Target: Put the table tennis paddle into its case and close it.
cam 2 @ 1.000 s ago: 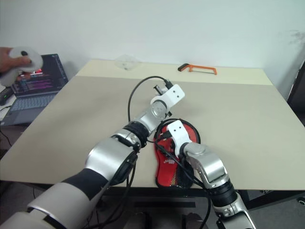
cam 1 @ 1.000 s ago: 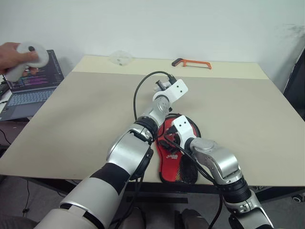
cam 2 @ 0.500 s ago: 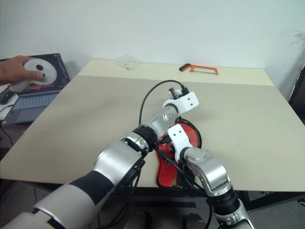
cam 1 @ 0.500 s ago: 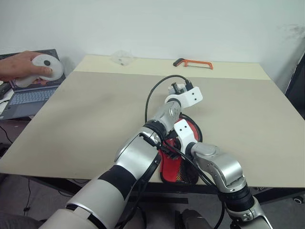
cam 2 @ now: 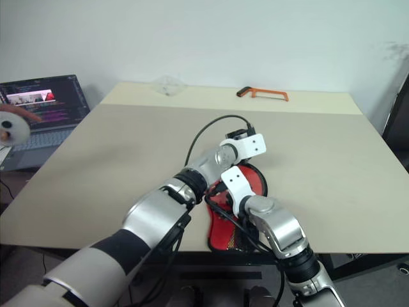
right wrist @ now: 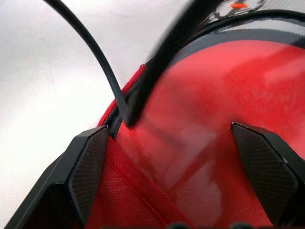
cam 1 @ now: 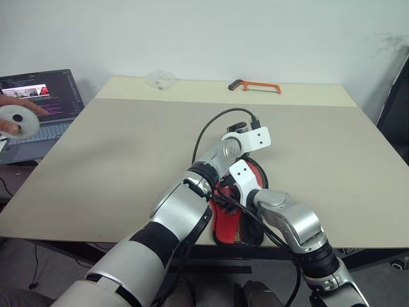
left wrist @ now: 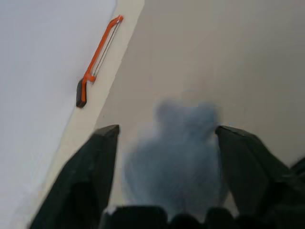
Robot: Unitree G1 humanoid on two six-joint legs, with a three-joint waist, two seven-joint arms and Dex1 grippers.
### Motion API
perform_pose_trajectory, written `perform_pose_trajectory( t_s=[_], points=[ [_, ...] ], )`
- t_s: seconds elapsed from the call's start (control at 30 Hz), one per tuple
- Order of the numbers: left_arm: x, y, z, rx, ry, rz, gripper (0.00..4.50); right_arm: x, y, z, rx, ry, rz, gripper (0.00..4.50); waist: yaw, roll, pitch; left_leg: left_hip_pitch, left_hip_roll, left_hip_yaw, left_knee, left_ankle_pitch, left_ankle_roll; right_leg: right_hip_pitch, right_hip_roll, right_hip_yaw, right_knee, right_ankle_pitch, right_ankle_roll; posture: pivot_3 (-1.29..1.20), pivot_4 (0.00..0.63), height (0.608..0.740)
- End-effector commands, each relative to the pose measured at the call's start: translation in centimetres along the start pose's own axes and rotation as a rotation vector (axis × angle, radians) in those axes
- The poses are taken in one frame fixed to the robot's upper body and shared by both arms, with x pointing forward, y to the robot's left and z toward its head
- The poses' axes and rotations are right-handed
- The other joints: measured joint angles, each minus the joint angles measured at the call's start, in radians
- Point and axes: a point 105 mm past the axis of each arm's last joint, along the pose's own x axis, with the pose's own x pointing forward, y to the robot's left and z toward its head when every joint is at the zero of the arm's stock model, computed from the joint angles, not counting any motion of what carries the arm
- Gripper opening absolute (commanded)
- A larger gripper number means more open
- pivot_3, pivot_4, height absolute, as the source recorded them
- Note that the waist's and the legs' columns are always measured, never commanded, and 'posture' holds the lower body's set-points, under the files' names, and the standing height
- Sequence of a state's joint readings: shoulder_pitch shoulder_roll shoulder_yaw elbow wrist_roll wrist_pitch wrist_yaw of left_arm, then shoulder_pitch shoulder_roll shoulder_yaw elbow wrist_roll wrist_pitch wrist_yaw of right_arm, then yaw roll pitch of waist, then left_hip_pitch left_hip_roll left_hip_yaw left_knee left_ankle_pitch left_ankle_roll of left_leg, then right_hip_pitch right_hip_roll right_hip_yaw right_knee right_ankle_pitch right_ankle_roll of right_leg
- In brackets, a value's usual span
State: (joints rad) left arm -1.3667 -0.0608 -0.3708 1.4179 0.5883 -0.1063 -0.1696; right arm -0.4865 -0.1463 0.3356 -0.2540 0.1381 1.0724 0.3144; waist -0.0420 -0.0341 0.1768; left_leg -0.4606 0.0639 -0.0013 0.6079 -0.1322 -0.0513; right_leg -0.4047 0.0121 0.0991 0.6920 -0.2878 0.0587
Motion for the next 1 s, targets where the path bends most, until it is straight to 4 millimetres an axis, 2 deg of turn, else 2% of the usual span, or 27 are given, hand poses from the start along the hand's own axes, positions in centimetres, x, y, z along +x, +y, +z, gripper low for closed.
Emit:
perform_pose_trajectory(
  t_s=[0.03,0.17,0.23,0.4,0.53,0.63,0.77,0.87,1.0],
  points=[
    [0.0,-0.3,1.3,0.022,-0.064,-0.028,4.46,0.6,-0.6,-2.2,0.034,0.09,0.01,4.5,-0.002,0.0,-0.002,0.0,0.0,0.0,0.0,0.0,0.0,0.0,0.0,0.0,0.0,0.0,0.0,0.0,0.15,0.74],
    [-0.3,-0.6,0.7,-0.022,-0.082,-0.104,4.46,0.1,-1.8,-1.8,0.031,0.078,0.013,4.5,-0.008,0.0,-0.003,0.001,0.0,0.0,0.0,0.0,0.0,0.0,0.0,0.0,0.001,0.0,0.0,0.0,0.15,0.74],
    [-0.6,0.0,0.9,-0.088,-0.12,-0.127,4.46,-0.6,-2.1,-1.1,0.024,0.055,0.047,4.5,-0.008,0.0,-0.003,0.0,0.0,0.0,0.0,0.0,0.0,0.0,0.0,0.0,0.0,0.0,0.0,0.0,0.15,0.74],
    [-2.6,4.1,1.1,-0.302,-0.286,-0.184,4.46,-4.1,-2.6,1.8,-0.036,-0.025,0.161,4.5,-0.009,0.0,-0.002,-0.003,0.0,0.0,-0.001,0.0,0.0,-0.002,0.0,0.0,-0.002,0.0,0.0,0.0,0.15,0.74],
    [-4.9,6.1,-0.5,-0.384,-0.367,-0.25,4.46,-6.6,-3.5,3.0,-0.094,-0.051,0.202,4.5,-0.013,0.001,-0.001,-0.006,0.0,0.0,-0.004,0.0,0.0,-0.005,0.0,0.0,-0.003,0.0,-0.001,0.0,0.15,0.74],
    [-7.5,7.0,-2.2,-0.478,-0.427,-0.314,4.46,-8.7,-3.7,3.4,-0.162,-0.065,0.261,4.5,-0.014,0.001,-0.001,-0.006,0.0,0.0,-0.008,0.0,0.0,-0.005,0.0,-0.001,-0.004,-0.001,-0.003,0.0,0.15,0.74],
    [-10.4,5.7,-3.5,-0.538,-0.449,-0.404,4.46,-10.2,-5.0,3.5,-0.187,-0.069,0.279,4.5,-0.019,0.002,-0.001,-0.005,0.001,0.0,-0.01,0.0,0.0,-0.006,0.0,-0.001,-0.004,0.0,-0.008,0.0,0.15,0.74],
    [-12.2,3.2,-4.4,-0.615,-0.436,-0.487,4.46,-10.2,-8.1,4.0,-0.189,-0.072,0.195,4.5,-0.017,0.002,-0.001,-0.005,0.001,-0.001,-0.009,0.0,0.0,-0.005,0.0,-0.002,-0.003,0.0,-0.008,0.0,0.15,0.74],
    [-12.8,-0.3,-4.5,-0.696,-0.388,-0.525,4.46,-9.1,-12.3,6.6,-0.132,-0.158,0.034,4.5,-0.017,0.003,0.0,-0.004,0.001,0.0,-0.003,0.0,0.0,-0.003,0.0,-0.001,-0.002,0.001,-0.007,0.0,0.15,0.74]
  ],
)
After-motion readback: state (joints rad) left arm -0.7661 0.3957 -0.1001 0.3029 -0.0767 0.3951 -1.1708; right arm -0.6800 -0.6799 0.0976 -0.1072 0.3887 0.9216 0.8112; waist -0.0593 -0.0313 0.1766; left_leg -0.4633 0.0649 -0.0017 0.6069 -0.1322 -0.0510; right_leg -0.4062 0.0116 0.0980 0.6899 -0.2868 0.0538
